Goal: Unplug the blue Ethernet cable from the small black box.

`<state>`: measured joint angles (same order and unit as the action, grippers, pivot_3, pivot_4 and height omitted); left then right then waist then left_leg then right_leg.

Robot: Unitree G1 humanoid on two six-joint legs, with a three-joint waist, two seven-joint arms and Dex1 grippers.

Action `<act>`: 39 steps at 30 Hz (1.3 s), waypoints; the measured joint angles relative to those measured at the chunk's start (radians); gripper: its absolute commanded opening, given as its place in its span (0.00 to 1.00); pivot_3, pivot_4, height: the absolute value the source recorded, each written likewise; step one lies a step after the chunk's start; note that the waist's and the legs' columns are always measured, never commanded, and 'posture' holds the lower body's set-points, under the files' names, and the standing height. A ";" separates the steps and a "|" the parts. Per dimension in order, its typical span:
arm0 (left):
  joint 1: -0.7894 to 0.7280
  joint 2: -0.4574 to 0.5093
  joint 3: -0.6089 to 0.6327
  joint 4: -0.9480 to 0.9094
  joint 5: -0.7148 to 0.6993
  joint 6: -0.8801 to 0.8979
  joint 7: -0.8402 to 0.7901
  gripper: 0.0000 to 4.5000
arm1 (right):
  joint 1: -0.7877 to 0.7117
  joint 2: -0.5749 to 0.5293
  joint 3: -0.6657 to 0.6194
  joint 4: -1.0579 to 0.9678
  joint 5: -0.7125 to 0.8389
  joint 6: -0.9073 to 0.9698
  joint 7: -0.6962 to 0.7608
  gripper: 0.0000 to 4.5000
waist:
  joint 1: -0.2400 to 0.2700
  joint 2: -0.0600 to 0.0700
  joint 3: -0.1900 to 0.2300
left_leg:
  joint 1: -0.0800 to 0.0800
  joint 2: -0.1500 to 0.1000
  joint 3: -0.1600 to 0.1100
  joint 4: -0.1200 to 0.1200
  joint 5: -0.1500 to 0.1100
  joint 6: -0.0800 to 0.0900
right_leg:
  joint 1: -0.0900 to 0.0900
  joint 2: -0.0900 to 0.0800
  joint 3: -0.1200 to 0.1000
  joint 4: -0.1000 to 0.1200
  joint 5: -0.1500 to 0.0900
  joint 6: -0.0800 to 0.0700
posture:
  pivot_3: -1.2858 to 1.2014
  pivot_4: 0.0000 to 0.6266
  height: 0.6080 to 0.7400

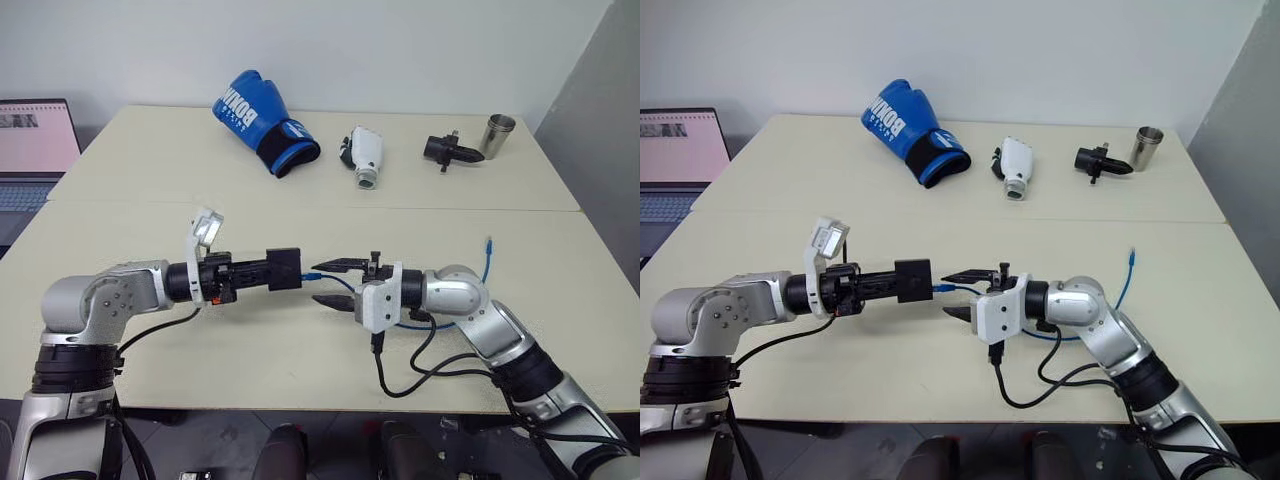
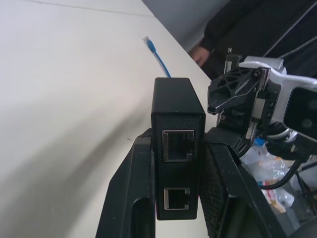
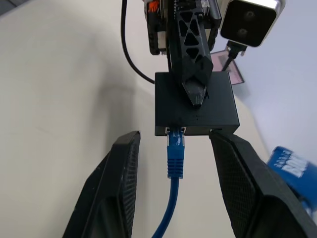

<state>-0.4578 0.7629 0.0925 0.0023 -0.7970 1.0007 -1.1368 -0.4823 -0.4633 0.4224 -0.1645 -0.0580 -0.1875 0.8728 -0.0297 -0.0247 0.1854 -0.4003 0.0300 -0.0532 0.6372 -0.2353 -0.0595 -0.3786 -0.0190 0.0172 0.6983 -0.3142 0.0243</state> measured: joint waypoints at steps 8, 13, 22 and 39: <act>-0.026 0.004 -0.059 -0.001 0.079 -0.169 -0.124 0.17 | 0.018 0.067 -0.124 -0.141 0.382 0.667 -0.015 0.51 | -0.001 0.000 0.000 | 0.000 0.000 0.000 0.000 0.000 0.000 | 0.000 0.001 0.000 0.000 0.000 0.000 | 0.52 0.24 1.00; -0.056 0.007 -0.060 0.000 0.091 -0.186 -0.156 0.17 | -0.019 0.091 -0.157 -0.122 0.482 0.863 -0.031 0.51 | -0.002 0.000 0.000 | 0.000 0.000 0.000 0.000 0.000 0.000 | 0.000 0.001 0.000 0.000 0.000 0.000 | 0.52 0.24 1.00; -0.063 0.007 -0.061 0.003 0.097 -0.188 -0.164 0.17 | -0.064 0.125 -0.205 -0.083 0.603 1.022 -0.038 0.51 | -0.002 0.000 0.000 | -0.001 0.000 0.000 0.000 0.000 0.000 | -0.001 0.001 0.000 0.000 0.000 0.000 | 0.52 0.24 1.00; -0.063 0.007 -0.061 0.003 0.097 -0.188 -0.164 0.17 | -0.101 0.166 -0.216 0.001 0.653 1.069 -0.041 0.51 | -0.003 0.000 0.000 | -0.001 0.000 0.000 0.000 0.000 0.000 | -0.001 0.001 0.000 0.000 0.000 0.000 | 0.52 0.24 1.00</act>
<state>-0.5209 0.7701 0.0319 0.0057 -0.6999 0.8124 -1.3009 -0.5830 -0.2971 0.2063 -0.1638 0.5946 0.8815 0.8317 -0.0325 -0.0244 0.1856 -0.4010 0.0302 -0.0529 0.6368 -0.2355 -0.0591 -0.3798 -0.0178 0.0171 0.6979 -0.3143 0.0244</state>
